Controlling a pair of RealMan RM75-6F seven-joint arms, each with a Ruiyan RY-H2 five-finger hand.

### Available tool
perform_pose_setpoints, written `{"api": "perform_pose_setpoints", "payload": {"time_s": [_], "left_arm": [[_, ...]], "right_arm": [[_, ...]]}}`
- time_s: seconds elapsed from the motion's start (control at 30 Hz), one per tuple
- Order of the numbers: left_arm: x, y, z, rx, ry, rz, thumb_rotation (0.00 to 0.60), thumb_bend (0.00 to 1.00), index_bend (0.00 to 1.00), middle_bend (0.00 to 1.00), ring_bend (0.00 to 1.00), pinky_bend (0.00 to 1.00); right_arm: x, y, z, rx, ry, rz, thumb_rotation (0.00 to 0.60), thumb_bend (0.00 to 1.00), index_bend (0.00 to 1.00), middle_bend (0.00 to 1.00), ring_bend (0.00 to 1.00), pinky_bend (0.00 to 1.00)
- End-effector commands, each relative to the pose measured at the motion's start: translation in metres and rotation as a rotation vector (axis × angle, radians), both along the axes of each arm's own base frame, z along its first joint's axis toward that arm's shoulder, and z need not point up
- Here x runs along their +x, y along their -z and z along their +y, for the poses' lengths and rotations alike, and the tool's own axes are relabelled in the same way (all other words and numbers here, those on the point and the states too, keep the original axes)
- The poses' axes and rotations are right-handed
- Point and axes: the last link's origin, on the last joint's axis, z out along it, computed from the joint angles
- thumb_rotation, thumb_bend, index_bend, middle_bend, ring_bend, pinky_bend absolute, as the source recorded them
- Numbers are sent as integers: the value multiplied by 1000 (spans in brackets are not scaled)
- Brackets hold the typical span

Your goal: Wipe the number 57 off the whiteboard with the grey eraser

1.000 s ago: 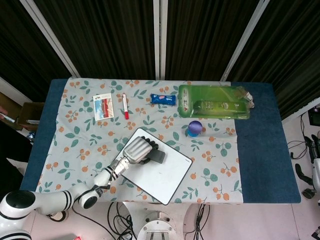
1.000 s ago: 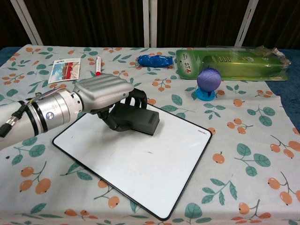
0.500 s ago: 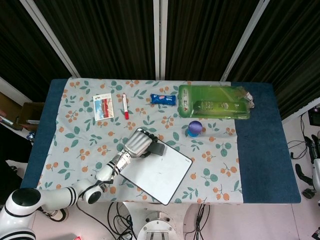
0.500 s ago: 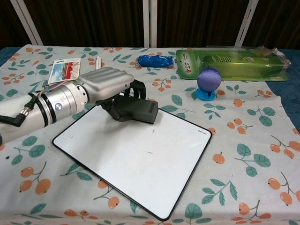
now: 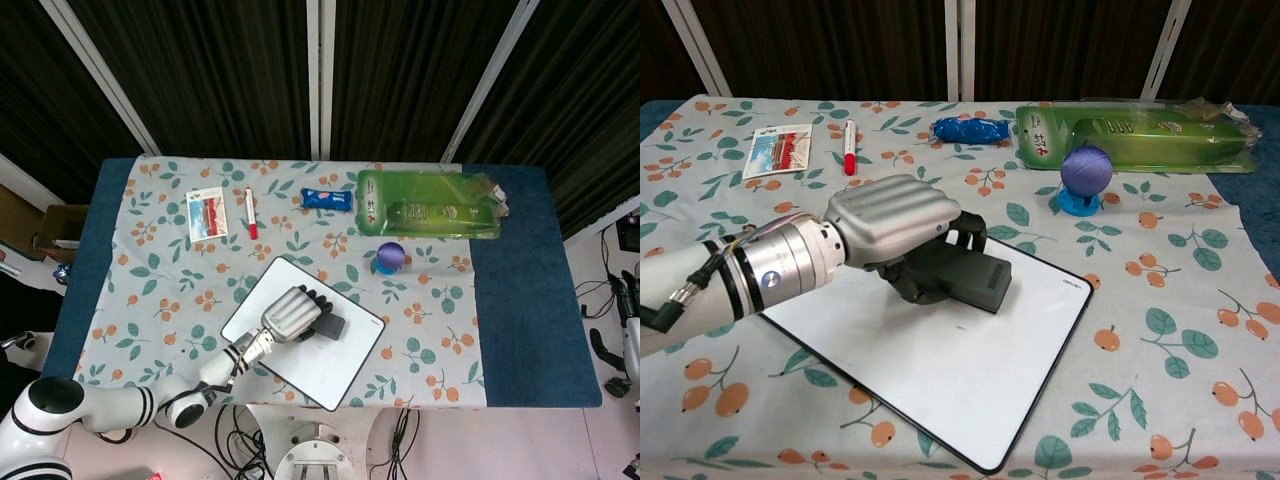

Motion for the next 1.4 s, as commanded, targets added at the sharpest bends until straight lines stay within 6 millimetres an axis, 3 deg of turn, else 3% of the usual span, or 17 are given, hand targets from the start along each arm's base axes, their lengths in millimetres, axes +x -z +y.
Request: {"api": "perform_pose_setpoints", "payload": {"time_s": [0.03, 0.33, 0.7, 0.97, 1.13, 1.4], "left_arm": [[-1, -1, -9, -15, 21, 11, 600, 411, 603, 630, 541, 502], [-19, -15, -34, -60, 42, 36, 600, 414, 606, 632, 542, 502], [-41, -48, -46, -103, 7, 90, 600, 428, 608, 633, 543, 502], [-51, -88, -31, -15, -49, 69, 600, 442, 618, 645, 556, 519], [-83, -114, -8, 140, -161, 35, 600, 442, 620, 648, 558, 522], [-137, -131, 24, 276, -330, 36, 600, 440, 620, 648, 553, 521]], "right_arm": [[0, 0, 0, 1, 0, 0, 600, 296, 0, 0, 0, 0], [-3, -1, 1, 1, 4, -6, 600, 298, 0, 0, 0, 0], [1, 0, 1, 0, -9, -3, 600, 298, 0, 0, 0, 0], [4, 2, 1, 5, -15, -1, 600, 298, 0, 0, 0, 0], [5, 2, 1, 4, -17, 0, 600, 298, 0, 0, 0, 0], [9, 4, 0, 8, -28, 5, 600, 298, 0, 0, 0, 0]]}}
